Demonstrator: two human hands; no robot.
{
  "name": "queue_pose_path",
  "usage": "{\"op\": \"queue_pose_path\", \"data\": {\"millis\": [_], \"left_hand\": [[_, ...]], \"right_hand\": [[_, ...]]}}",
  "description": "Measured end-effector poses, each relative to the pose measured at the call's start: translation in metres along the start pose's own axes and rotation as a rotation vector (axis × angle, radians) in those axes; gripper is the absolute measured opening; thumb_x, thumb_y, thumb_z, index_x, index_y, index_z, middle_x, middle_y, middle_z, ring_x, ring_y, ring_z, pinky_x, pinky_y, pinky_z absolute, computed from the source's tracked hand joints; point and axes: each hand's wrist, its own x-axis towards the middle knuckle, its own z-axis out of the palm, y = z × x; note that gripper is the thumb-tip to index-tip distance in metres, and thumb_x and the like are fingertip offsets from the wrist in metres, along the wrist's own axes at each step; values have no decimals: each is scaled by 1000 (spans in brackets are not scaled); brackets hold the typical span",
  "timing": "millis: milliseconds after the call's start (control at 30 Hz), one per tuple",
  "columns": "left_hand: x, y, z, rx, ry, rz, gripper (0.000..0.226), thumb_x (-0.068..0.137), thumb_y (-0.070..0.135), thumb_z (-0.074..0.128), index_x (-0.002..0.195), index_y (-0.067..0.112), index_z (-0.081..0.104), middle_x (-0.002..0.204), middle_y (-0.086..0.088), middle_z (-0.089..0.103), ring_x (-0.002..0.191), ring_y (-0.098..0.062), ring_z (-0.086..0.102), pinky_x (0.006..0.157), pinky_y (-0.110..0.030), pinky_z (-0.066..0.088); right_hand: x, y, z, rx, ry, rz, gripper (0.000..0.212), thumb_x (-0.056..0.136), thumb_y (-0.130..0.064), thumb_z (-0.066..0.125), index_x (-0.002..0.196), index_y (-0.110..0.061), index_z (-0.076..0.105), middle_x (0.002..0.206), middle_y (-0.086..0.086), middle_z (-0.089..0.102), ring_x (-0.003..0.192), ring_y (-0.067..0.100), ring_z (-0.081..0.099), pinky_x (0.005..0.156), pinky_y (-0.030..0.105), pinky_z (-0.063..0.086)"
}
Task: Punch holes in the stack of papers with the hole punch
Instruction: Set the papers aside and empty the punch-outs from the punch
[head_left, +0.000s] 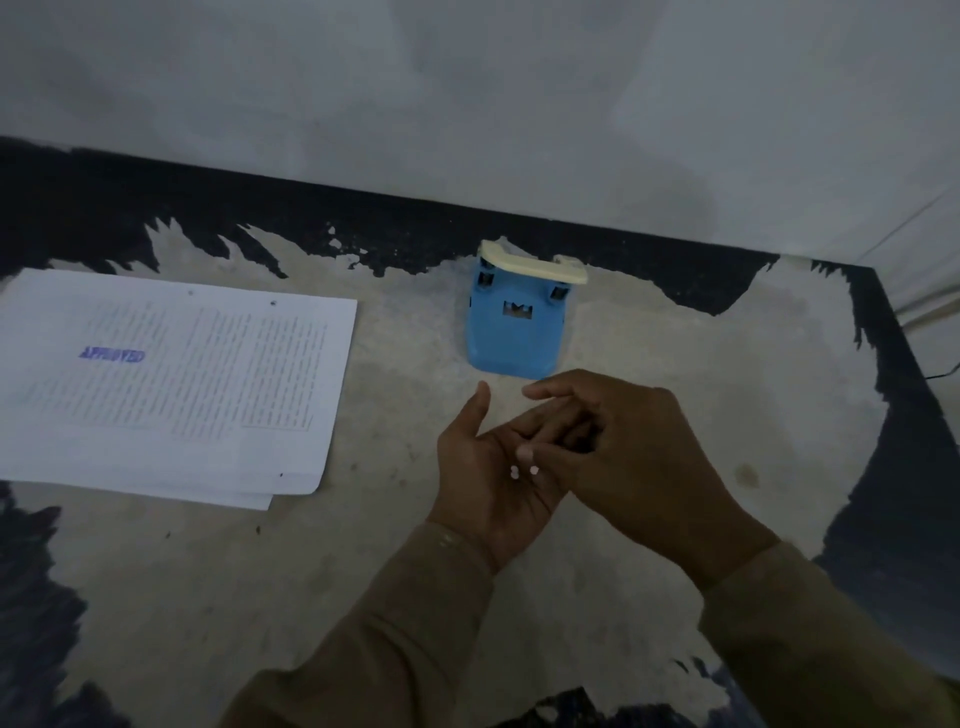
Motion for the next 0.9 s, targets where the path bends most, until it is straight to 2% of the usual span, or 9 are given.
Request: {"op": "queue_pose_path", "data": {"millis": [67, 133, 300, 467, 633, 700, 800, 900], "left_hand": [[1, 2, -2, -2, -1, 11, 83, 92, 58, 38, 134, -13, 47, 136, -33, 52, 124, -40, 55, 103, -39, 45], [1, 6, -7, -17, 2, 22, 81, 92, 57, 39, 132, -14, 49, 137, -34, 50, 129, -42, 50, 111, -46, 39], [-2, 17, -25, 33, 36, 37, 80, 93, 56, 37, 131, -14, 48, 136, -33, 52, 127, -42, 52, 107, -47, 40], [-8, 25, -33, 9, 18, 88, 80, 93, 56, 37, 130, -13, 50, 139, -32, 50, 130, -42, 50, 108, -47, 40], [-12, 37, -38, -27, -7, 154, 79, 94, 56, 36, 130, -13, 49, 140, -32, 48, 131, -42, 48, 110, -50, 38], [-13, 39, -39, -31, -11, 157, 80, 94, 56, 36, 131, -13, 49, 141, -32, 48, 132, -42, 47, 109, -50, 38], [-13, 36, -38, -35, -13, 153, 80, 94, 57, 36, 131, -13, 48, 141, -32, 48, 132, -42, 48, 109, -50, 38], [-12, 33, -38, -45, -5, 147, 80, 94, 57, 36, 132, -13, 48, 141, -32, 47, 131, -42, 48, 109, -51, 38]], "right_hand": [[-1, 8, -7, -22, 79, 19, 21, 79, -19, 74, 99, -26, 72, 78, -17, 70, 75, -7, 64, 65, -1, 43], [-6, 22, -16, -121, 83, 53, 16, 84, -18, 69, 98, -24, 74, 83, -11, 72, 72, 0, 64, 67, 2, 45], [-26, 56, -12, -269, -109, 112, 17, 84, -15, 71, 99, -21, 75, 88, -5, 72, 72, 1, 61, 71, 6, 48], [-25, 69, 0, -219, -161, 97, 20, 82, -14, 73, 100, -23, 76, 89, -5, 72, 71, -1, 59, 69, 0, 43], [-17, 69, 13, -244, -209, 6, 25, 87, -24, 67, 112, -24, 72, 91, -5, 69, 75, 0, 55, 70, 0, 38], [-14, 69, 14, -273, -222, -1, 23, 89, -27, 65, 110, -22, 73, 92, -2, 71, 78, 7, 60, 74, 9, 43], [-14, 66, 15, -281, -223, -40, 18, 90, -24, 64, 99, -17, 77, 89, 4, 73, 79, 16, 65, 77, 32, 54], [-16, 67, 17, -271, -212, -39, 18, 91, -21, 62, 99, -15, 77, 92, 5, 72, 82, 18, 65, 78, 35, 54]]}}
